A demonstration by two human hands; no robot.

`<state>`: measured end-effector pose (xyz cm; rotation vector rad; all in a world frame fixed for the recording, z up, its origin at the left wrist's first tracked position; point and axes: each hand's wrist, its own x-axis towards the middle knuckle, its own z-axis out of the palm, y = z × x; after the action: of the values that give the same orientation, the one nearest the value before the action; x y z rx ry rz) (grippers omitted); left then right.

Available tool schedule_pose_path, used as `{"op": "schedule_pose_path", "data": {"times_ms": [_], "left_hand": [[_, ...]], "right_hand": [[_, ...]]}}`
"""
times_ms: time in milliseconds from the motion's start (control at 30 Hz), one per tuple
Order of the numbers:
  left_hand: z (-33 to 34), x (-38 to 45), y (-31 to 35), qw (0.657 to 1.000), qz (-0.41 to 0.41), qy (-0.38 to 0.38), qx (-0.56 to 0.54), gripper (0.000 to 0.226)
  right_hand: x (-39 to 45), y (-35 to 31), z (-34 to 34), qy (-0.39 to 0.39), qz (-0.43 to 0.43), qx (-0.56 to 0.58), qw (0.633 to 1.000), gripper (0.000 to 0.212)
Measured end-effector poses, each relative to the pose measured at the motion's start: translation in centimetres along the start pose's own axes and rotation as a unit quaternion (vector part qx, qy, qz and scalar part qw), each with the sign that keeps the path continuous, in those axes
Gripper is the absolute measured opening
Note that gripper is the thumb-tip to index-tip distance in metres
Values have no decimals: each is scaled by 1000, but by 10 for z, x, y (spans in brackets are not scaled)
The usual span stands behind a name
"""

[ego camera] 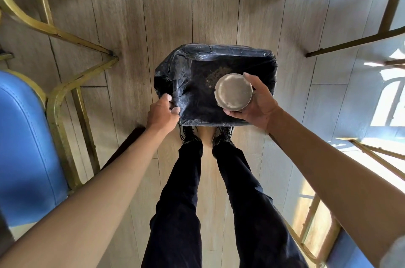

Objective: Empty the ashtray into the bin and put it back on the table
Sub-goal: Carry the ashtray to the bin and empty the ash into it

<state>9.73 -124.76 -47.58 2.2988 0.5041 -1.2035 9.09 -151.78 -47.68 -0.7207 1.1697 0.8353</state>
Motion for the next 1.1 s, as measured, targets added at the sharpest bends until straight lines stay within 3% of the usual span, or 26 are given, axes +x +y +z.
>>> {"op": "schedule_pose_path", "data": {"times_ms": [333, 533, 867, 1100], "left_hand": [[-6, -21, 5, 999, 6, 12, -34, 35], [-24, -69, 11, 998, 28, -1, -57, 32], [-82, -214, 45, 996, 61, -38, -51, 31], [-132, -320, 70, 990, 135, -14, -40, 33]], "right_hand": [[-33, 6, -5, -9, -23, 75, 997, 49], [-84, 5, 2, -43, -49, 34, 997, 60], [-246, 15, 26, -51, -104, 31, 993, 67], [-378, 36, 58, -117, -145, -14, 982, 68]]}}
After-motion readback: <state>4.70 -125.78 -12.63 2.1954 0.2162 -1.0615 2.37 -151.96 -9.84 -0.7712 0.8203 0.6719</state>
